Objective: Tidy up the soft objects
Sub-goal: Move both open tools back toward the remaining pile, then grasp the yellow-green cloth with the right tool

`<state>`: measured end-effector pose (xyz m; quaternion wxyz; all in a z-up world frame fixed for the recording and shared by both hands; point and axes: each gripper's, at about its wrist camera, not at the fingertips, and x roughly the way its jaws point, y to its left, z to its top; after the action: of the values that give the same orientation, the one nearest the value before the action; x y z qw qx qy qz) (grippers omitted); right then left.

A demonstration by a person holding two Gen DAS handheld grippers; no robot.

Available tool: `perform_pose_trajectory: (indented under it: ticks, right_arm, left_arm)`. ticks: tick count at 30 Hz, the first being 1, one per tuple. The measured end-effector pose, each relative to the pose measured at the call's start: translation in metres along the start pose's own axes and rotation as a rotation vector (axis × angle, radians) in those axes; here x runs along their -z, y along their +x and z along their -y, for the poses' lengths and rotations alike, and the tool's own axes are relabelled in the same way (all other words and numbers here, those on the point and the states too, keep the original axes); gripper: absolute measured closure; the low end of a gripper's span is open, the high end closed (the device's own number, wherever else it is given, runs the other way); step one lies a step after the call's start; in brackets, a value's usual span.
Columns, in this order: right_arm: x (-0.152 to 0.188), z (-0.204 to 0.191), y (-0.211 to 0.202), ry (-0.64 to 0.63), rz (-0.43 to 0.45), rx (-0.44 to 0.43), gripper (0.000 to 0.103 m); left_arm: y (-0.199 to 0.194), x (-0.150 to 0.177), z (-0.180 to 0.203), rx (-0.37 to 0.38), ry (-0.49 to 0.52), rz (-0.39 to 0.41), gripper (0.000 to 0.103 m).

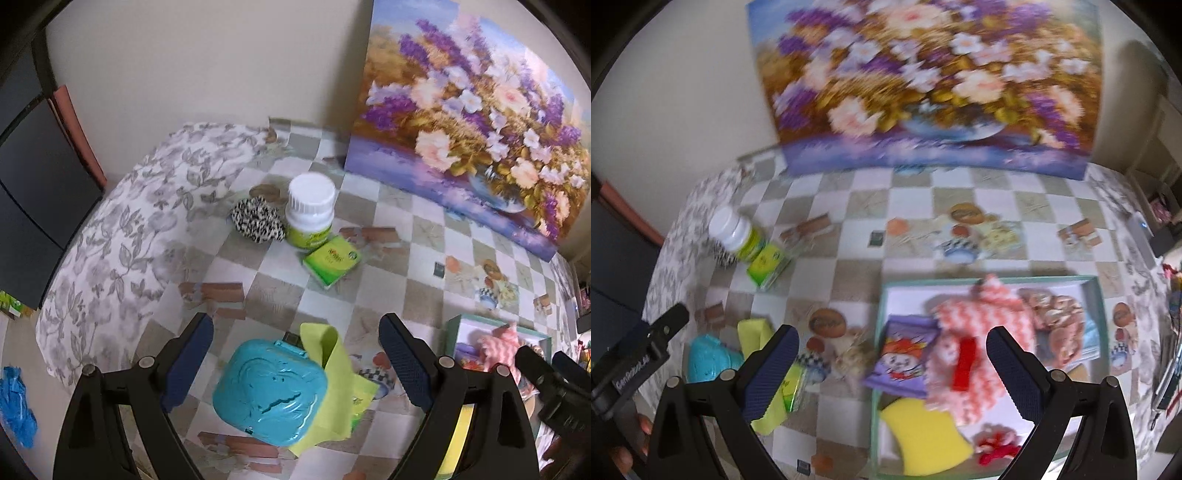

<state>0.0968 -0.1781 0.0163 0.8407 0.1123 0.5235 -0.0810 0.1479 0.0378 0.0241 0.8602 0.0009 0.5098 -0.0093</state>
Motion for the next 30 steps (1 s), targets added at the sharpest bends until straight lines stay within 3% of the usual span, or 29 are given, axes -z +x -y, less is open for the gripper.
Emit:
perform_pose_trajectory:
  ticks: [10, 26, 30]
  right_arm:
    - [0.017, -0.041, 0.049, -0.075, -0.124, -0.045, 0.0]
    - [0.037, -0.077, 0.085, -0.178, -0.184, -0.082, 0.001]
    - [0.043, -0.085, 0.088, -0.201, -0.192, -0.119, 0.007]
  left_arm:
    - [0.036, 0.002, -0.006, -0.004, -0.002, -0.094, 0.011]
    - [0.056, -0.001, -0.029, 0.002, -0.086, -0.137, 0.011]
    - [0.058, -0.001, -0.036, 0.001, -0.105, -0.141, 0.011]
